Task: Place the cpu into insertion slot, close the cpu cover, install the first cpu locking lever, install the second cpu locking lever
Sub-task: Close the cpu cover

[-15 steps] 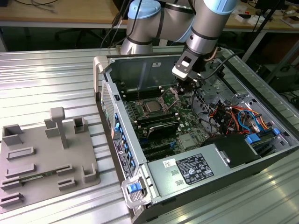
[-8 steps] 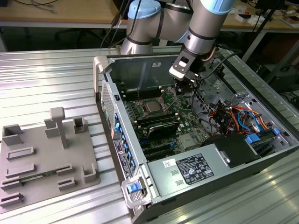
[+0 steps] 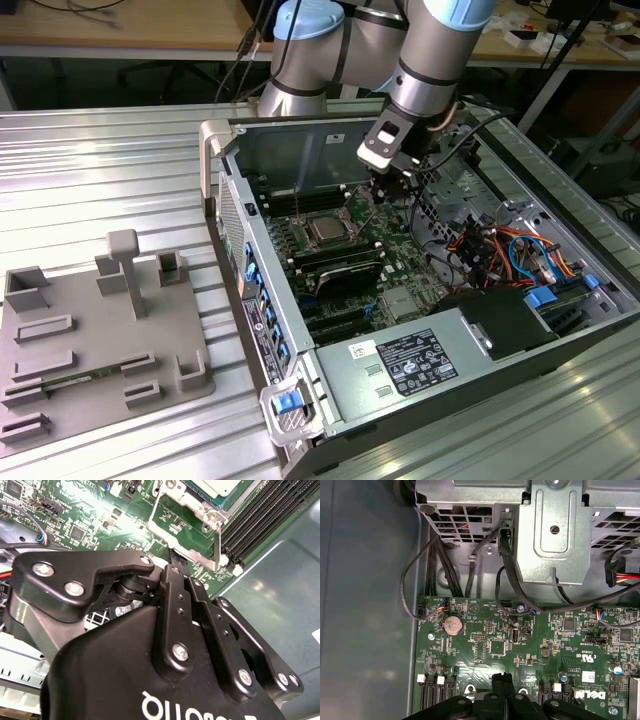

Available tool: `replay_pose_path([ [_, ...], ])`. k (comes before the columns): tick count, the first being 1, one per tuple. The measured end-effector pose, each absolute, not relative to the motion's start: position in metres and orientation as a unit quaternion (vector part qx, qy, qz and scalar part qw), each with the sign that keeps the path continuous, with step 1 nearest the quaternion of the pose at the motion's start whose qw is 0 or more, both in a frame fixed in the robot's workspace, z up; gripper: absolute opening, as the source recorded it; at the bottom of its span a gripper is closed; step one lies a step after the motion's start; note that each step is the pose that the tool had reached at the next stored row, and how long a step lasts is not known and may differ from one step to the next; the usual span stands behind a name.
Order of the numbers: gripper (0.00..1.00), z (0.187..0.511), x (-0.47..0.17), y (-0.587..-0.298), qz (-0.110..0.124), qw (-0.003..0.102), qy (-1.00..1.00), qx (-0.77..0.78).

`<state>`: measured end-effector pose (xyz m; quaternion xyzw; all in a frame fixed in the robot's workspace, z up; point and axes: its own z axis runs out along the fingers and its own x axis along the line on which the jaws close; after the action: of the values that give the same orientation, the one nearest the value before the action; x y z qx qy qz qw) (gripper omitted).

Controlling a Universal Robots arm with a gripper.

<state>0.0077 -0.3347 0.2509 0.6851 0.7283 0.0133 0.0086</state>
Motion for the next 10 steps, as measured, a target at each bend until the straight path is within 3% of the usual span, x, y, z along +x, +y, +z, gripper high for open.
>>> replay_pose_path([
  [10,0.11,0.251,-0.004,-0.334,0.013,0.009,0.728,0.685],
])
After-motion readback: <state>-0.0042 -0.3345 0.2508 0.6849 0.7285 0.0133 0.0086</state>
